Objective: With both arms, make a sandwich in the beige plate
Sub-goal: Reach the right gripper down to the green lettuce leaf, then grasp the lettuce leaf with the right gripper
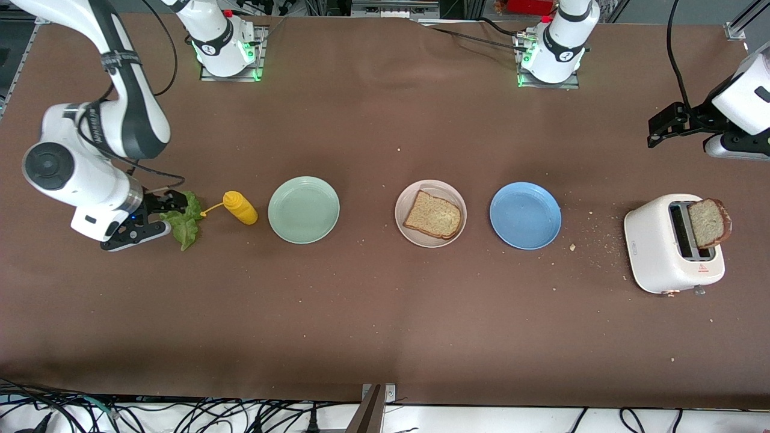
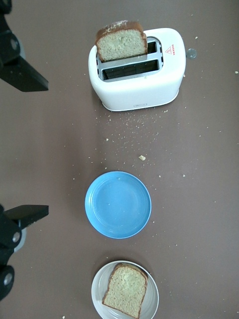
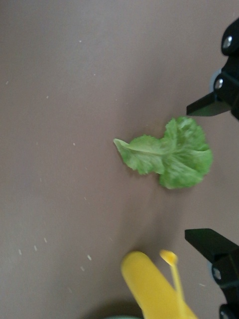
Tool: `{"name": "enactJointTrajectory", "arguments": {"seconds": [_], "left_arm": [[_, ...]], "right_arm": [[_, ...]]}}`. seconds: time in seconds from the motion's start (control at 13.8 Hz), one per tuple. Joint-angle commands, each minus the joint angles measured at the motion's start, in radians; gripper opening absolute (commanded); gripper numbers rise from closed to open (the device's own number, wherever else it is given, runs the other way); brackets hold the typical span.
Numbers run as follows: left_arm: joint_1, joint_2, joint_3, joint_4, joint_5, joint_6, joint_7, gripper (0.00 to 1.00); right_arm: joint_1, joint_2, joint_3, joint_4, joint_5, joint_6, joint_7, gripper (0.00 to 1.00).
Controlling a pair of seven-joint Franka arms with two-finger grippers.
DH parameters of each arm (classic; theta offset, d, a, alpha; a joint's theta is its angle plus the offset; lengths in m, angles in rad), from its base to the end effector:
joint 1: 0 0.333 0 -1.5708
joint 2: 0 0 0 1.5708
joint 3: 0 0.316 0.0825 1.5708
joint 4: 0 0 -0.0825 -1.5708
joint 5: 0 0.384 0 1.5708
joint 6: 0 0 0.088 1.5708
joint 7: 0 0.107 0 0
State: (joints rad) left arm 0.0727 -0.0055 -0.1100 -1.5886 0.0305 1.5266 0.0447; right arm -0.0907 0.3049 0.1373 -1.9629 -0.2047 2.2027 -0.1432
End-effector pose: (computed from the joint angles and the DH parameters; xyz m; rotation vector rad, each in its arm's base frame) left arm 0.5473 -0.0172 0.6155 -3.1069 0.1267 0.0881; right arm 0.6021 0.0180 0.3158 2.9865 0.4681 -0.0993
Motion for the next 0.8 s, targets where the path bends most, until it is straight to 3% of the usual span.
{"name": "enactJointTrajectory", "arguments": {"seconds": [0.0, 0.36, 0.73], "left_arm": [[0.002, -0.005, 0.001, 0.012, -0.018, -0.008, -0.005, 1.00], [0.002, -0.005, 0.001, 0.012, -0.018, -0.008, -0.005, 1.00], [0.002, -0.005, 0.001, 0.012, -0.018, -0.008, -0.005, 1.00]], "right_arm": [[-0.011, -0.018, 0.007, -0.129, -0.155, 0.109, 0.225, 1.00], [-0.060, 0.088, 0.008, -0.133, -0.170, 0.205, 0.286, 1.00], [-0.067, 0.125, 0.008, -0.134, -0.082, 0.241, 0.287, 1.00]]}}
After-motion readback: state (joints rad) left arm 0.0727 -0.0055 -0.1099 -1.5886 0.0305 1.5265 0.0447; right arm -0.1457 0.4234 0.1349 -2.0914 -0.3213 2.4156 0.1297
